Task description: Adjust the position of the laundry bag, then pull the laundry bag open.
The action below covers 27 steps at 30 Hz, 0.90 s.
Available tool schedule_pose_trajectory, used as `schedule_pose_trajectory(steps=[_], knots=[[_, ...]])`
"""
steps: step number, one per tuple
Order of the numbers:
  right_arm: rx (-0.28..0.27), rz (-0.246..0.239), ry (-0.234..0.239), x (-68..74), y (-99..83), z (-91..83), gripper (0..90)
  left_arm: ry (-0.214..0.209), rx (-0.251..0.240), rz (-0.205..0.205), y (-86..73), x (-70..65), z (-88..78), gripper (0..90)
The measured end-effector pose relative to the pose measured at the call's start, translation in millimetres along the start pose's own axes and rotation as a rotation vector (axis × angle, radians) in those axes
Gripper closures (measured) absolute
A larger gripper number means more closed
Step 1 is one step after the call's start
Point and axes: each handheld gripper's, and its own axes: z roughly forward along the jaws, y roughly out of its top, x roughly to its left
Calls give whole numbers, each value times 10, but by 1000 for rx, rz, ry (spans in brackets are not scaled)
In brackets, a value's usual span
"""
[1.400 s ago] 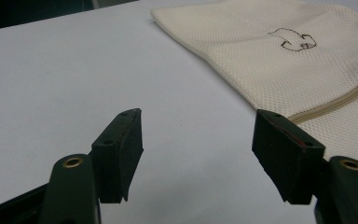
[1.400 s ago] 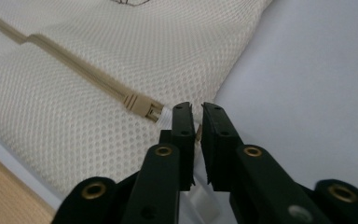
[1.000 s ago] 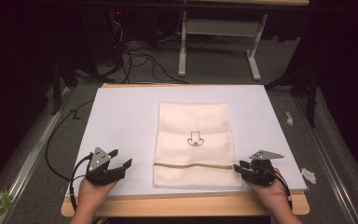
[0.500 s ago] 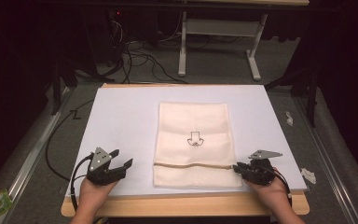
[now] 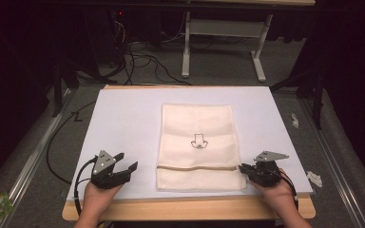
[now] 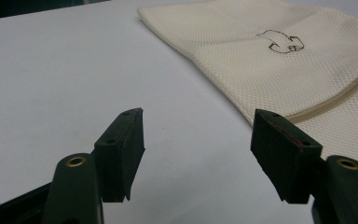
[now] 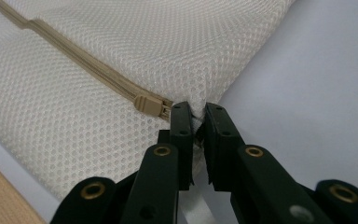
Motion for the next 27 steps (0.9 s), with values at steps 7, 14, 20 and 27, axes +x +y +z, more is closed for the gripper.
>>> schedule_pose_trajectory(steps=[7,14,20,27], knots=[[-38,1,-4,-21,28,-61,841,-24,-20,3,17,-68,10,355],[-75,-14,-3,-35,62,-111,842,-94,-79,4,151,-282,96,382],[-99,-31,-4,-9,88,-160,848,-215,-39,20,288,-671,416,390],[-119,-42,10,-9,103,-196,850,-399,-5,41,459,-1259,795,443]])
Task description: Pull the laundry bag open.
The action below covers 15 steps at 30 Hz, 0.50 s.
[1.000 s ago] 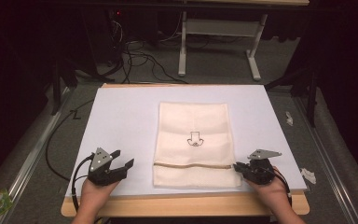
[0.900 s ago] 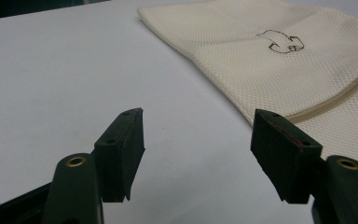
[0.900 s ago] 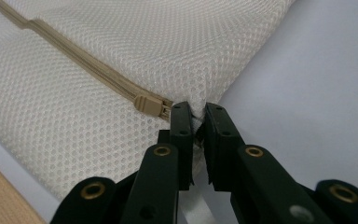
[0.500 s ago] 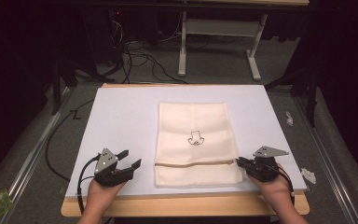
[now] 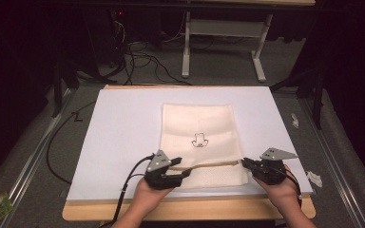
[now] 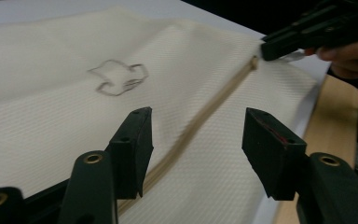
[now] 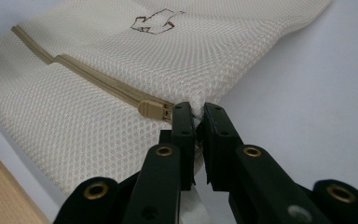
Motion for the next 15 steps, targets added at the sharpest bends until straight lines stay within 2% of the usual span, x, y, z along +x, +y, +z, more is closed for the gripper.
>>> schedule_pose_trajectory(steps=[2,6,9,12,15], knots=[[-3,4,-3,0,-2,-11,850,-41,13,1,57,-115,196,459],[-10,3,-3,0,1,-19,848,-94,20,5,148,-318,569,461],[-11,-4,-5,0,2,-18,848,-93,38,-7,175,-413,810,485],[-15,-1,-1,1,2,-24,848,-93,68,-33,197,-447,983,542],[-17,1,2,3,2,-25,849,-54,76,-38,229,-464,1114,601]])
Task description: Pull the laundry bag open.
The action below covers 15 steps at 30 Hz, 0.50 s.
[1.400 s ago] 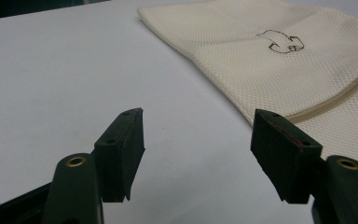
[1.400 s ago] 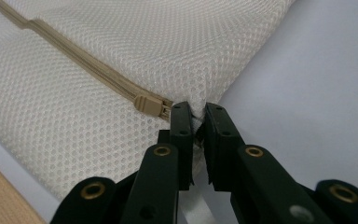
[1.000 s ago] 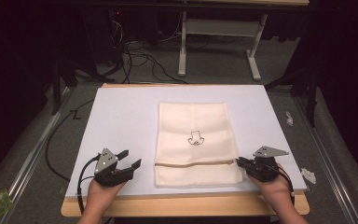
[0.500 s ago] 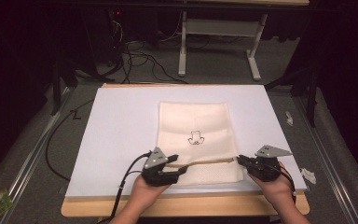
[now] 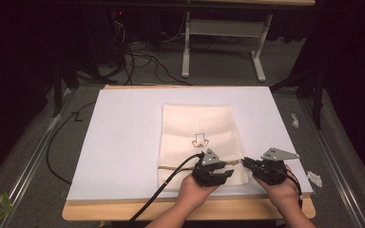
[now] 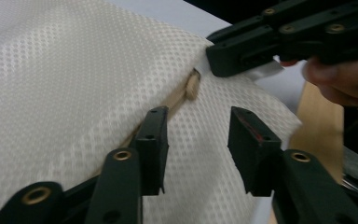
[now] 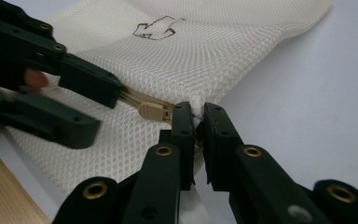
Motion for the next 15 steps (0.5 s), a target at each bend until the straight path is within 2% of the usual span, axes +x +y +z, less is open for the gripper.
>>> schedule_pose_trajectory(steps=[4,10,15], knots=[[-11,4,9,4,10,-7,849,21,4,-1,53,-17,101,666],[-34,19,21,9,27,-9,849,70,-44,-6,76,-79,175,768],[-41,14,22,11,37,-11,849,64,-73,-20,70,-105,187,833]])
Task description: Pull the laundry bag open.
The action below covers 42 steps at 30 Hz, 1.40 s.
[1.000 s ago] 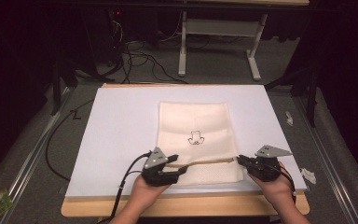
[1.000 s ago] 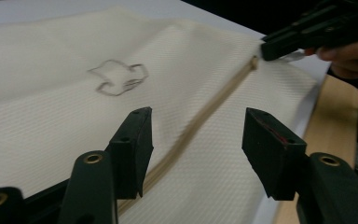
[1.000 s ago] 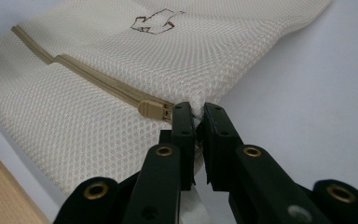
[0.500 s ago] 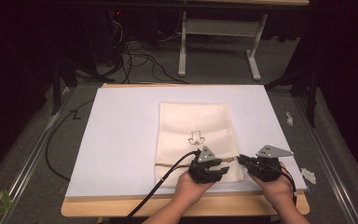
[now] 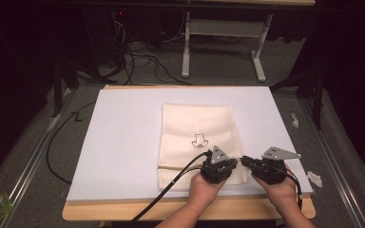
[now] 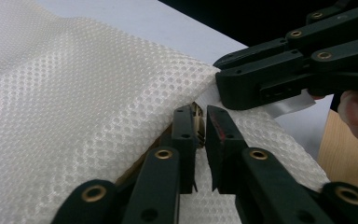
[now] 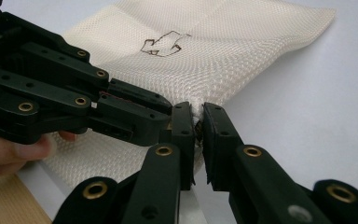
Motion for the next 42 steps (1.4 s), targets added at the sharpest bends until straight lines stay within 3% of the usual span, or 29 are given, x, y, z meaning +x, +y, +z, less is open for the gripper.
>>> schedule_pose_trajectory(steps=[5,8,12,16,23,35,36,37,39,40,42], knots=[[-12,4,1,-5,4,-13,848,12,-21,12,-1,-32,-34,865],[-8,-8,1,3,4,-11,850,17,-15,20,-9,-31,-50,870],[2,-14,-4,21,7,-3,853,-5,-1,-8,-14,16,-73,872],[2,-13,-3,52,10,3,855,-5,15,18,-16,31,-112,873],[14,-38,-13,109,24,18,863,-28,21,-4,-37,82,-152,876],[29,-24,2,109,46,44,868,-50,30,-35,-35,151,-173,878],[31,-21,1,110,44,42,872,6,50,-24,-46,169,-184,878],[26,-42,-72,97,44,8,872,9,52,-60,-80,263,-216,878],[-17,35,-73,-95,26,-119,872,34,47,-143,-173,470,-311,878],[-23,73,-89,-182,-11,-154,872,24,43,-179,-188,535,-350,878],[-20,110,-83,-269,-69,-144,871,46,53,-143,-171,540,-396,877]])
